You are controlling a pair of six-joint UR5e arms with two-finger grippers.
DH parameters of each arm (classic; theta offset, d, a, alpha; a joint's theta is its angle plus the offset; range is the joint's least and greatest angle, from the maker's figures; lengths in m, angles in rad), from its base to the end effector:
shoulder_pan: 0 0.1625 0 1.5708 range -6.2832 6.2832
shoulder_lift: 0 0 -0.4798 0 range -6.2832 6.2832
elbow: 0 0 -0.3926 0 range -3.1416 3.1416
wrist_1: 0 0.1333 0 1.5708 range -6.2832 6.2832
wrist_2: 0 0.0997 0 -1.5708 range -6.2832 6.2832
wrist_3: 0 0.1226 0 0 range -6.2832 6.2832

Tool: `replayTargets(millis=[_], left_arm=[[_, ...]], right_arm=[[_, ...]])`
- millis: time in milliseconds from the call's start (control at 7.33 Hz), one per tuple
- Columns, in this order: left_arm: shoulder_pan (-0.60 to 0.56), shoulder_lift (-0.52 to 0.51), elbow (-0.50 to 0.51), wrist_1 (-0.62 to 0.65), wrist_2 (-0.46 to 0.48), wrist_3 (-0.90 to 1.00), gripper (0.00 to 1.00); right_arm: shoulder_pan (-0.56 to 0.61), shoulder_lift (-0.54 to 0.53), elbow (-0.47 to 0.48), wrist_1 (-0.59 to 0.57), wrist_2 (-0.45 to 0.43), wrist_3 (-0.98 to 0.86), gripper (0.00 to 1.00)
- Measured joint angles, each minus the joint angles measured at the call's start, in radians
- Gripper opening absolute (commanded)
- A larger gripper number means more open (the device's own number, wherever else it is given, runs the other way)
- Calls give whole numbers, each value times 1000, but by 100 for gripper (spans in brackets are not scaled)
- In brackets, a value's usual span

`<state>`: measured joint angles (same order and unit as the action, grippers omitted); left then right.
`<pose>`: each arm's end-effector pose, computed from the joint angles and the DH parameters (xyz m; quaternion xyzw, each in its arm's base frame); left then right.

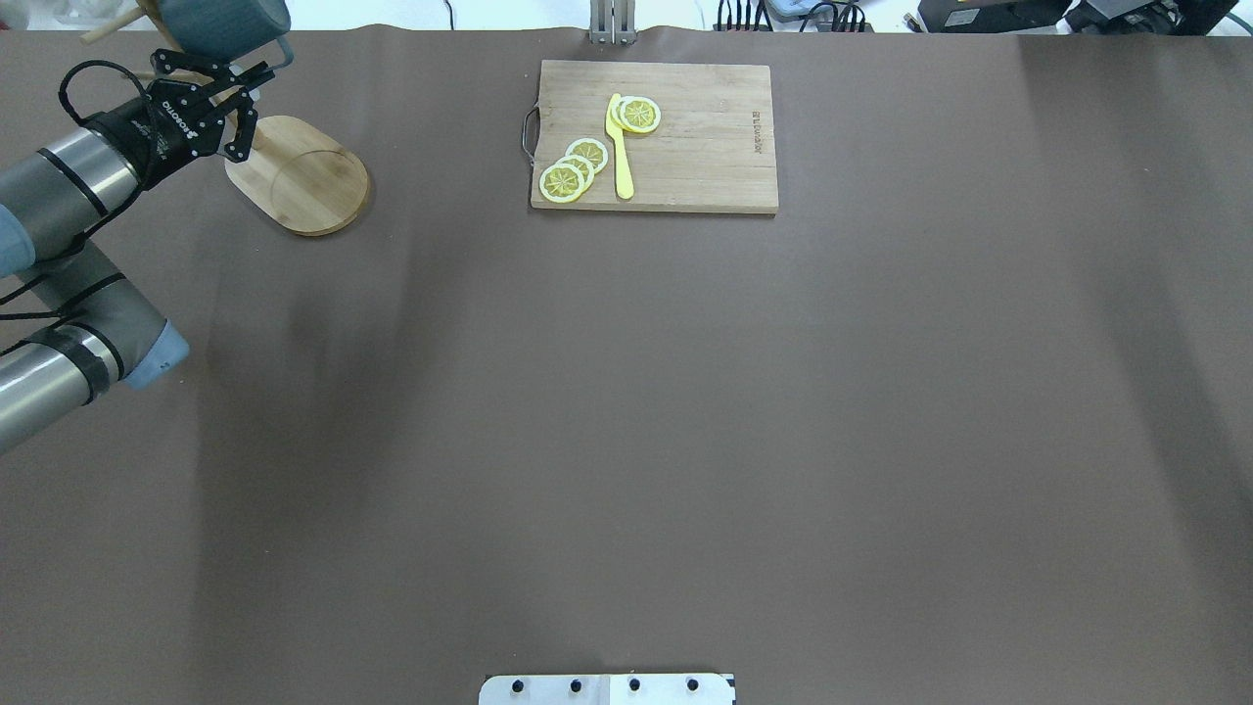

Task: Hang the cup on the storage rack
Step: 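Hook the mug handle onto a rack peg with the left gripper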

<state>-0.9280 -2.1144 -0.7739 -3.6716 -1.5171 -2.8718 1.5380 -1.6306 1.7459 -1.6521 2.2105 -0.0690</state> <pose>0.3189 -0.6592 0.5422 -0.1320 0.7868 -0.5504 0.2463 0.0449 -0.4660 0.6912 0.0218 -0.3140 -0.0536 0.9476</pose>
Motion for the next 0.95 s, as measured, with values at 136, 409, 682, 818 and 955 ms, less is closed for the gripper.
replayTargets(millis=[136, 409, 682, 818, 955], left_arm=[[0, 0, 4, 0, 0, -1, 0], [0, 1, 9, -1, 0, -6, 0], [0, 0, 12, -1, 1, -11, 0], [0, -1, 12, -1, 1, -12, 0], [0, -1, 13, -1, 1, -12, 0]], right_arm=[[0, 1, 0, 0, 0, 0, 100], [-1, 2, 0, 0, 0, 0, 100], [0, 3, 0, 0, 0, 0, 100], [0, 3, 0, 0, 0, 0, 100], [0, 3, 0, 0, 0, 0, 100]])
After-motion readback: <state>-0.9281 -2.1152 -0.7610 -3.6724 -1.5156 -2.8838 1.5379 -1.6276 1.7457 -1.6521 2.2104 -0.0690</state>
